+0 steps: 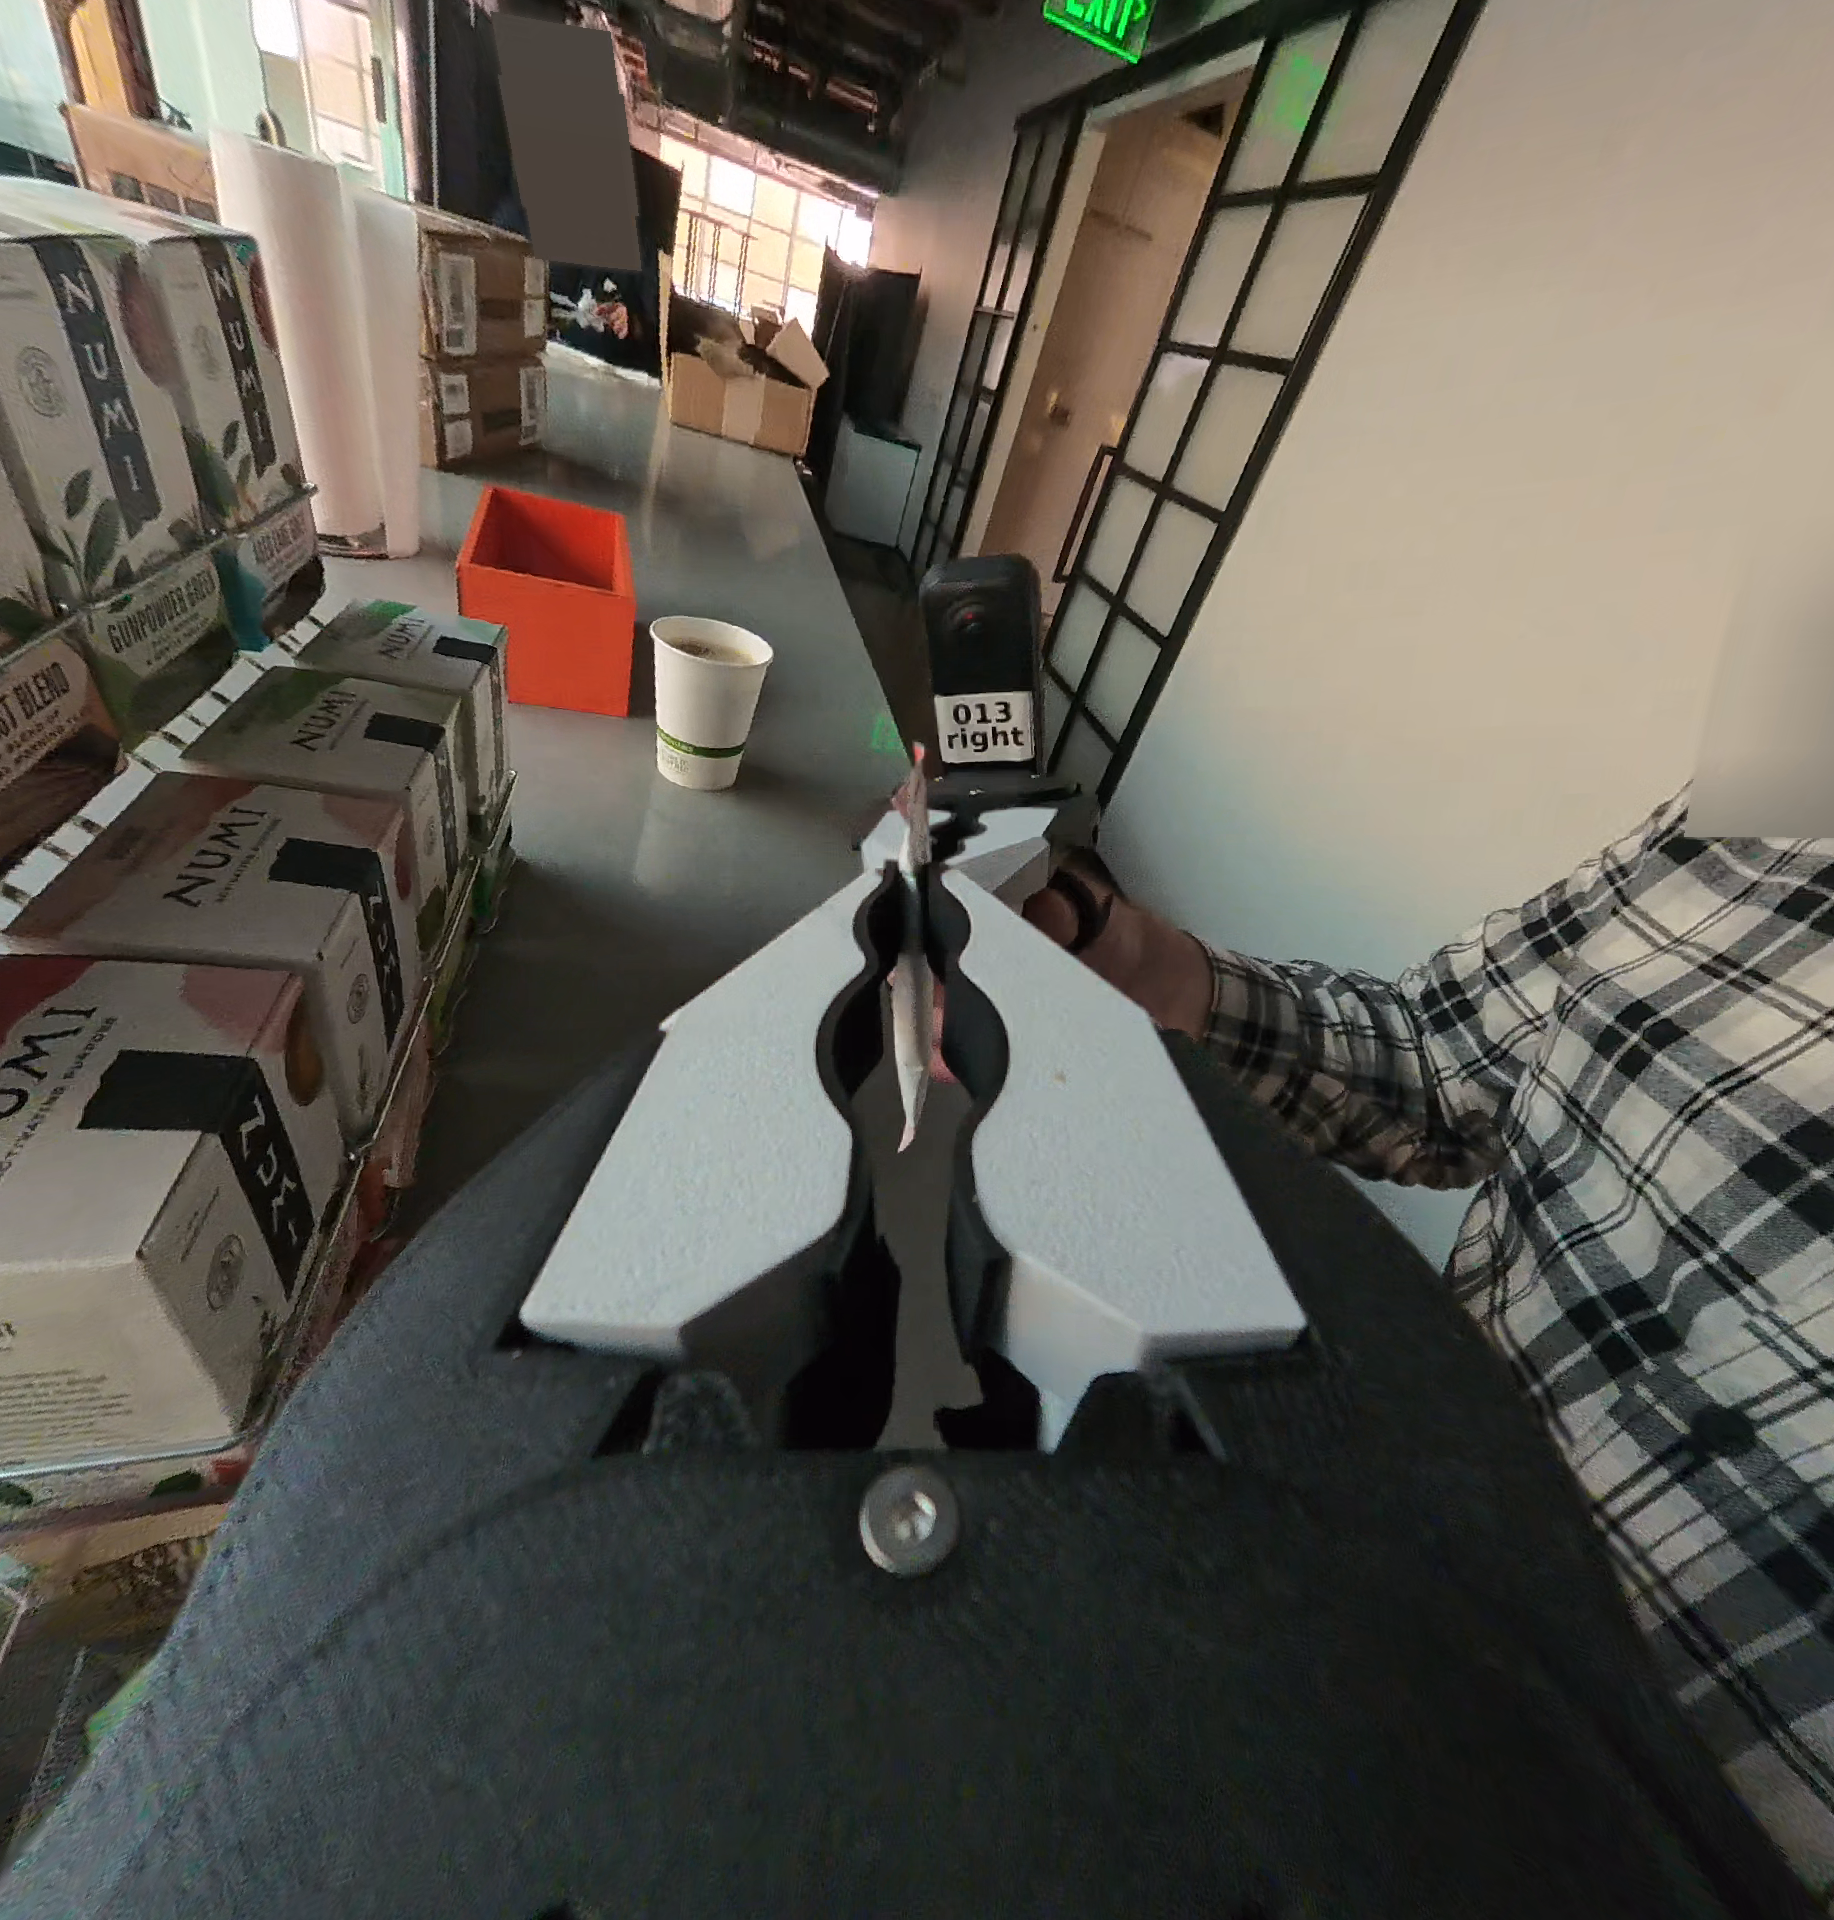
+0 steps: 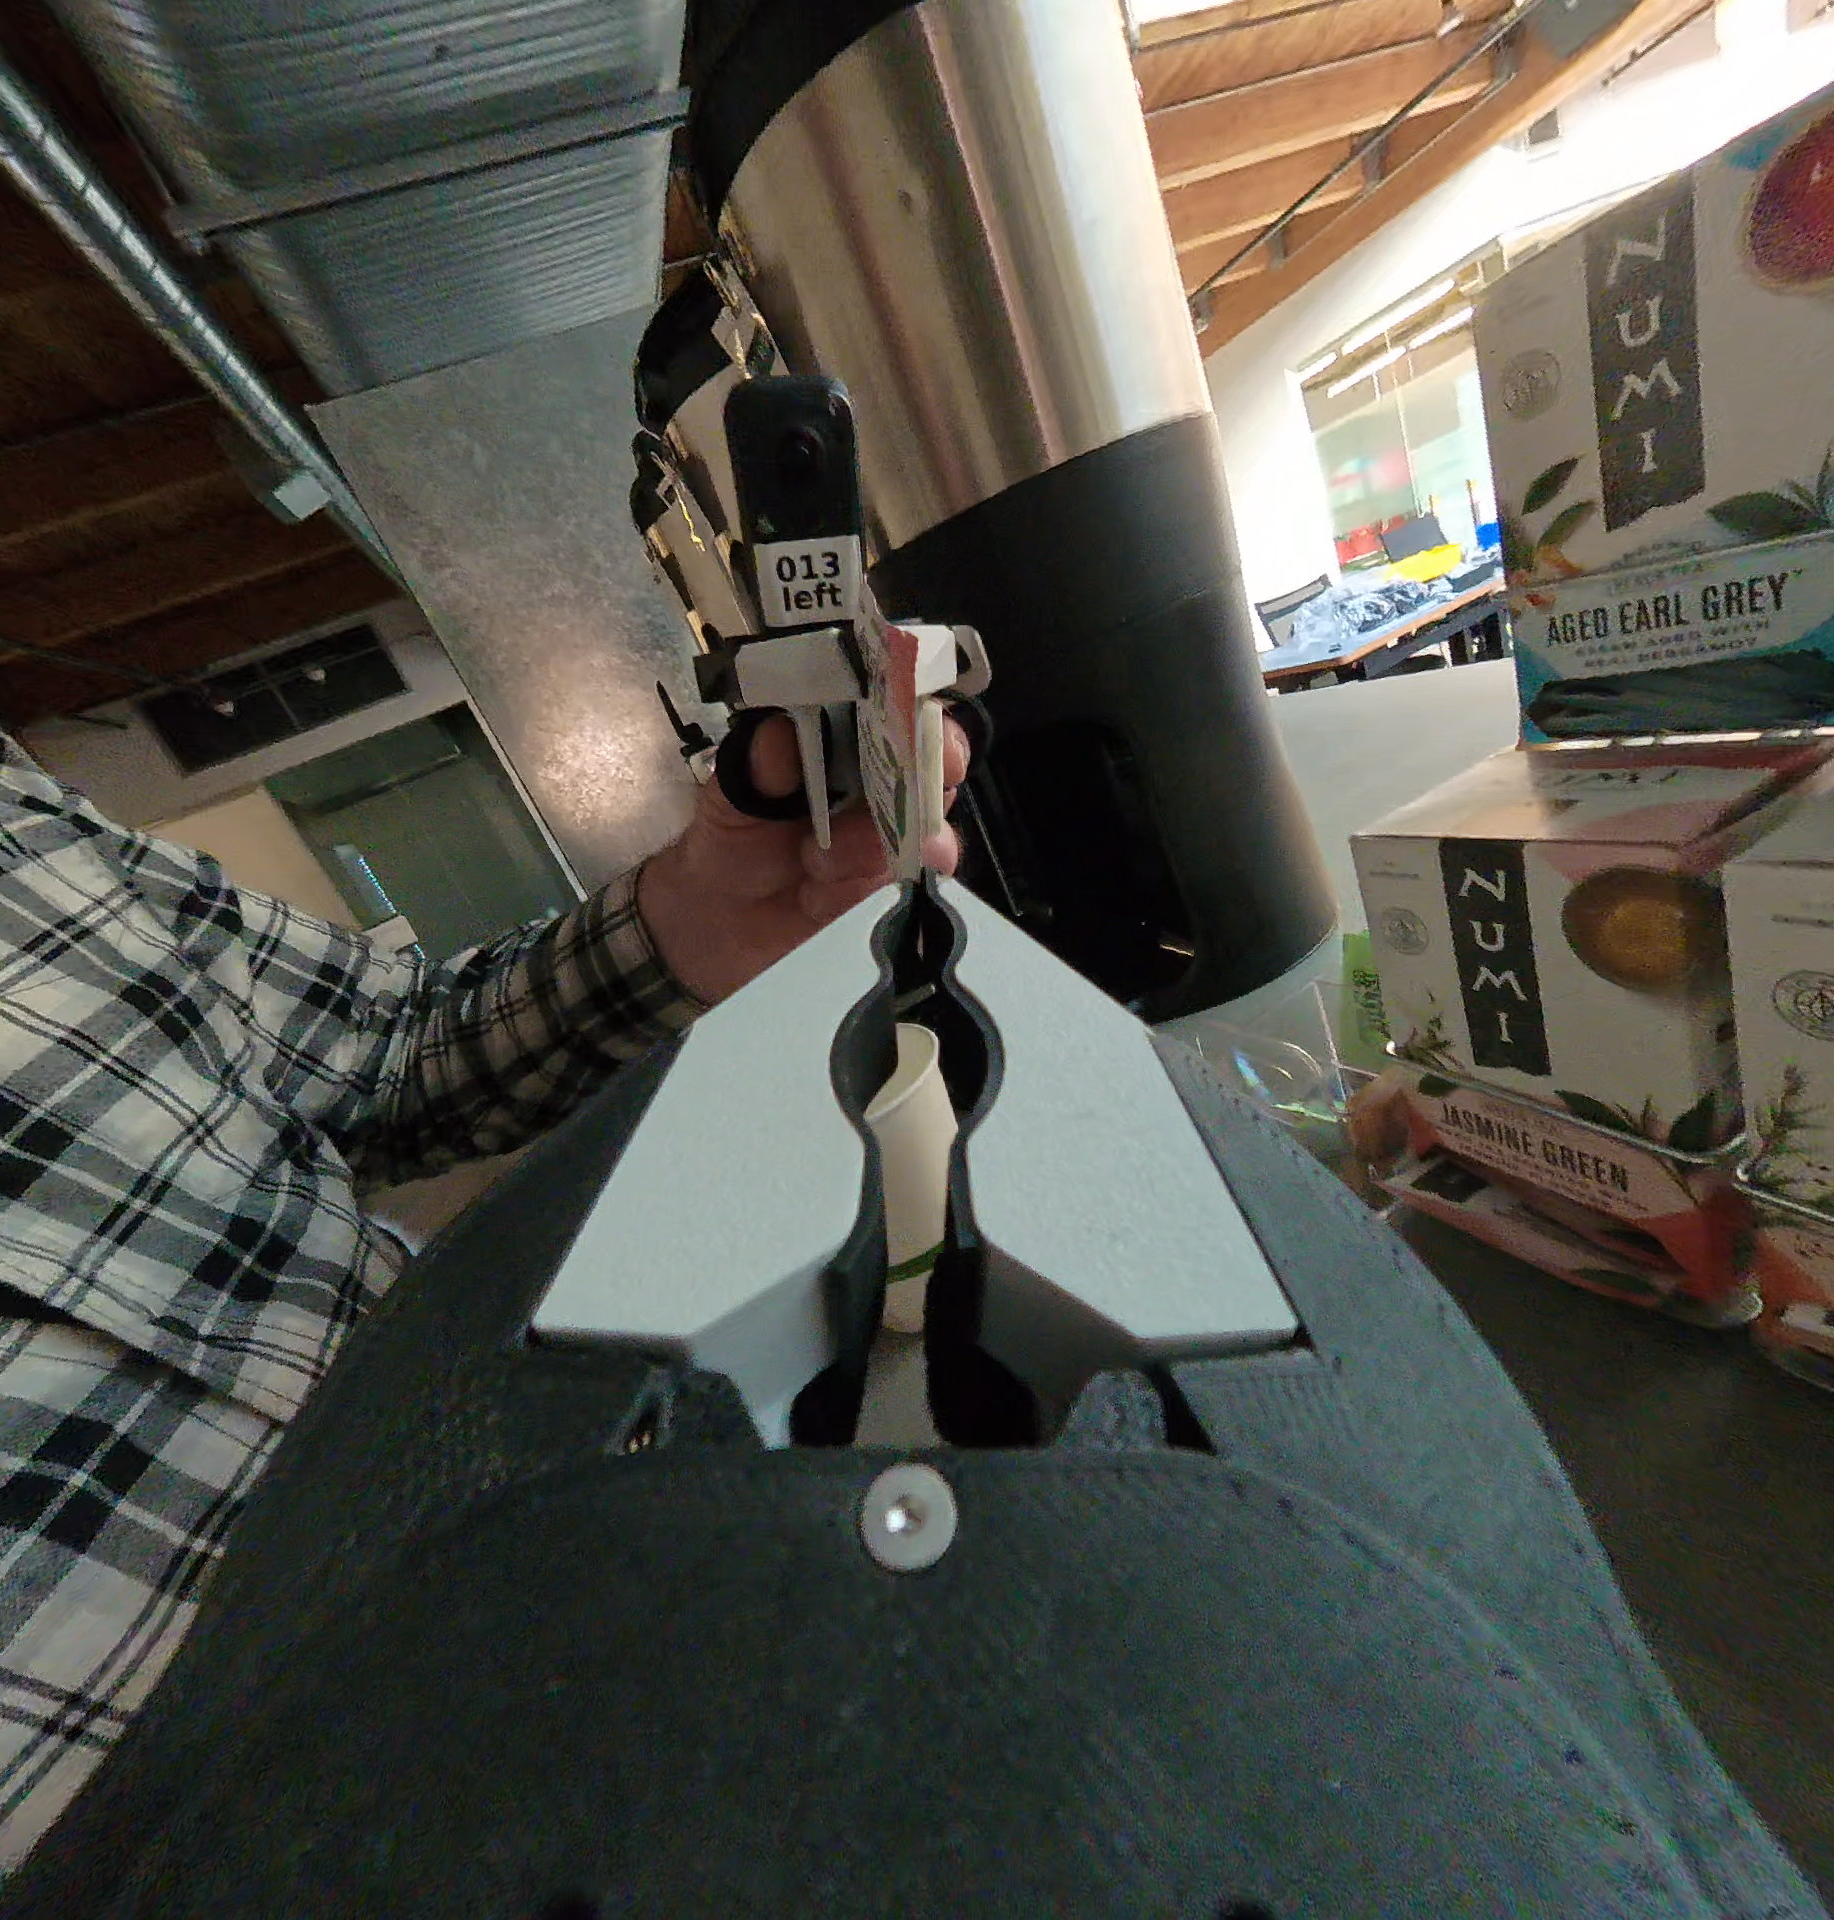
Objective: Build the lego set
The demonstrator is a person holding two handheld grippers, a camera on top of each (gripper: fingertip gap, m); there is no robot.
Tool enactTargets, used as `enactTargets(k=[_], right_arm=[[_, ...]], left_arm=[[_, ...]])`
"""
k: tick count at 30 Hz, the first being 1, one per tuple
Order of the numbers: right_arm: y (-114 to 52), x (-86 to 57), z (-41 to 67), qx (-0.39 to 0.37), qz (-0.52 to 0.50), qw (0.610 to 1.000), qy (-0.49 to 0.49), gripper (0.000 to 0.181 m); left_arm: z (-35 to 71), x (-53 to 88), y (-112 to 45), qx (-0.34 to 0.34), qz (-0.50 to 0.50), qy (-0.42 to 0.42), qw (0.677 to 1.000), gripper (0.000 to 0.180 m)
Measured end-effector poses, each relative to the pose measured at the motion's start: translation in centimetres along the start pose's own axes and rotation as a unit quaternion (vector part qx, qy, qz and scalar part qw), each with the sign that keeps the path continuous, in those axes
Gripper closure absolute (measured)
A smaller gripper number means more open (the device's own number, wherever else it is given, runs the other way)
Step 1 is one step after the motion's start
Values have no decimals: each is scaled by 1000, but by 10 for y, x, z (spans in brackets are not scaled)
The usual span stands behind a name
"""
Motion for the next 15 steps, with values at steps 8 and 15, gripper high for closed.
enactTargets(k=[8,15], right_arm=[[-3,2,12,195,-39,978,58,181],[-14,8,2,439,-55,889,119,181]], left_arm=[[-16,7,19,84,68,-76,991,151],[-21,-13,0,185,85,-200,958,152]])
Point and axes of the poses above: each gripper's, where its closed fingertips meet, y back along the fingers, z out of its top, x = y × z across the jaws, the point moved 2 cm from there along y, back along the fingers, and after that the axes turned 10 degrees about z, right-handed, at the moved point
